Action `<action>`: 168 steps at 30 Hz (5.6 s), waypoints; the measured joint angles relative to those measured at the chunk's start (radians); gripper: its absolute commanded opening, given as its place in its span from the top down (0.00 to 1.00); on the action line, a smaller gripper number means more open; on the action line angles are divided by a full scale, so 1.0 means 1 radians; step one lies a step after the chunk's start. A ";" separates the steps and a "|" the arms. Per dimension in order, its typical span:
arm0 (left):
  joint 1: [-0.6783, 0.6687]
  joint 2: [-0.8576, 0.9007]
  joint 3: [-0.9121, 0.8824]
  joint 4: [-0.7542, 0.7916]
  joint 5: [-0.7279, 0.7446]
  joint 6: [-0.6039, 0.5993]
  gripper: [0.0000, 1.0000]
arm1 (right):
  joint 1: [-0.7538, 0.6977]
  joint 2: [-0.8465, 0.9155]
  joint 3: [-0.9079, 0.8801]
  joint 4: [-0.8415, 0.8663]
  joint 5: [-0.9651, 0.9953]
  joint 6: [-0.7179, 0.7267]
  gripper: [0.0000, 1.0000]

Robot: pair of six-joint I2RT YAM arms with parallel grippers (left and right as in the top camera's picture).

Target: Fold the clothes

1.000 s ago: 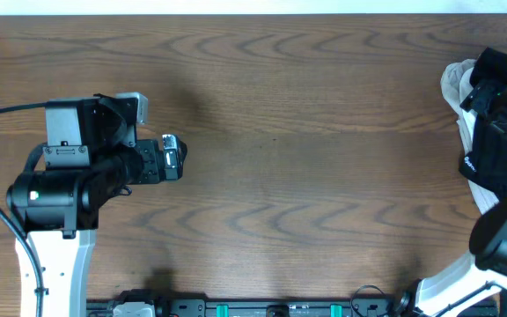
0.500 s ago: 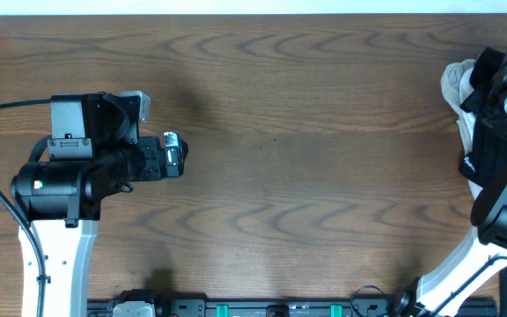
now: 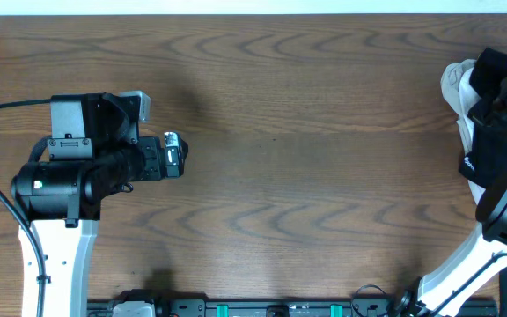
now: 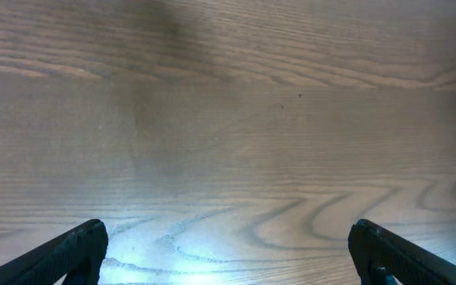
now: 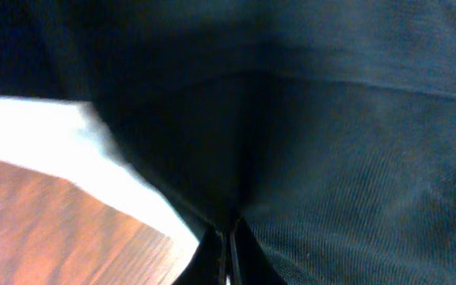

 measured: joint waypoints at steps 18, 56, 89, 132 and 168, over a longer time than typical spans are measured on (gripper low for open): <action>0.000 -0.022 0.089 0.002 -0.031 0.000 0.08 | 0.092 -0.443 0.002 -0.054 -0.453 -0.131 0.99; -0.003 0.007 0.406 -0.193 -0.206 0.020 0.08 | 0.921 -0.352 0.003 -0.066 -0.262 -0.135 0.41; -0.407 1.122 0.395 0.474 0.000 0.349 0.37 | 0.526 -0.354 0.004 -0.299 -0.309 -0.048 0.35; 0.145 0.782 0.409 0.167 -0.415 -0.153 0.42 | 0.531 -0.356 -0.462 0.166 -0.385 -0.190 0.46; 0.132 0.360 0.409 -0.416 -0.297 -0.141 0.36 | 0.606 -0.435 -0.612 0.317 -0.528 -0.211 0.99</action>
